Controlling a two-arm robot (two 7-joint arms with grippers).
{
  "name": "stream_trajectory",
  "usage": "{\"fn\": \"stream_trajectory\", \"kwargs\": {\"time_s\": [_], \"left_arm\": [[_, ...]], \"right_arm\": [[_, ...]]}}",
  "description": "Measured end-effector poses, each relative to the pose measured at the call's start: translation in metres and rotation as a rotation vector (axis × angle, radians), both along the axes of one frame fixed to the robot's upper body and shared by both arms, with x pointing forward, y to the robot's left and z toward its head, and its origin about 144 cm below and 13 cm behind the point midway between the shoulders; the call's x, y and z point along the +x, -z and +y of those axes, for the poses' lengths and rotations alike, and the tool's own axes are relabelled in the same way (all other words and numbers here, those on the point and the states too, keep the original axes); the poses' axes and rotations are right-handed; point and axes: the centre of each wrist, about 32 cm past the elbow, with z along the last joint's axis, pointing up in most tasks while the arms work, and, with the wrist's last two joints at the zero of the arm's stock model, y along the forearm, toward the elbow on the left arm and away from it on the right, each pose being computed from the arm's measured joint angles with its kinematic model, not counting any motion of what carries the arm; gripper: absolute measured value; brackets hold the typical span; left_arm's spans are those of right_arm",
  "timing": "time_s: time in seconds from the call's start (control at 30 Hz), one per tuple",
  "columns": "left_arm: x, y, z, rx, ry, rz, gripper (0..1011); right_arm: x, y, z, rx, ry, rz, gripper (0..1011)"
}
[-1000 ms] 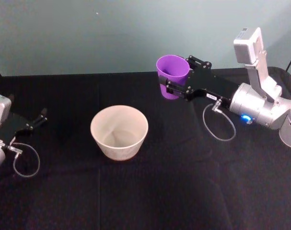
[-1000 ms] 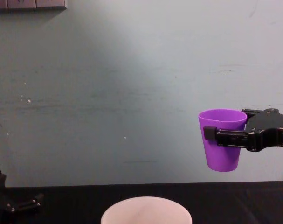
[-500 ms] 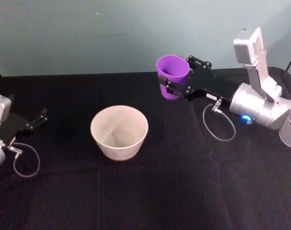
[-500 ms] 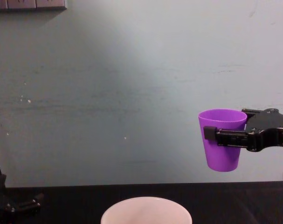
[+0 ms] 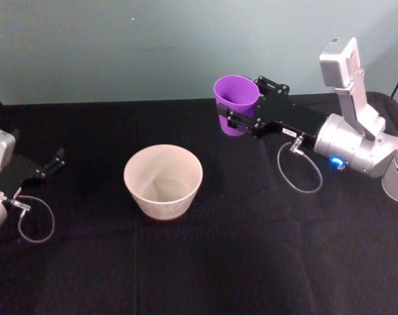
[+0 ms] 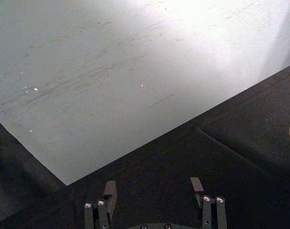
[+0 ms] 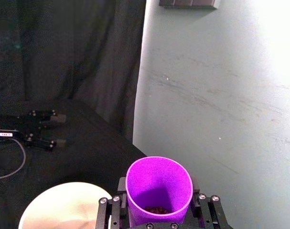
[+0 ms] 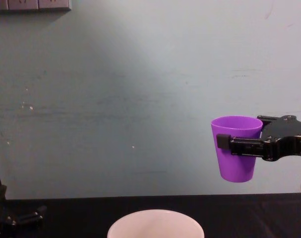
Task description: Pick up the cup and pour the mung beans from the cup into the bowl.
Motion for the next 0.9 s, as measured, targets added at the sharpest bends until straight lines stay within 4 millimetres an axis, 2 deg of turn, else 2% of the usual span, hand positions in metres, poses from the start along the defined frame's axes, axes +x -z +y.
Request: {"fn": "stream_trajectory", "kwargs": {"time_s": [0.9], "left_arm": [[0.0, 0.0, 0.0, 0.0, 0.0, 0.0, 1000]], "right_arm": [[0.0, 0.0, 0.0, 0.0, 0.0, 0.0, 739]]}}
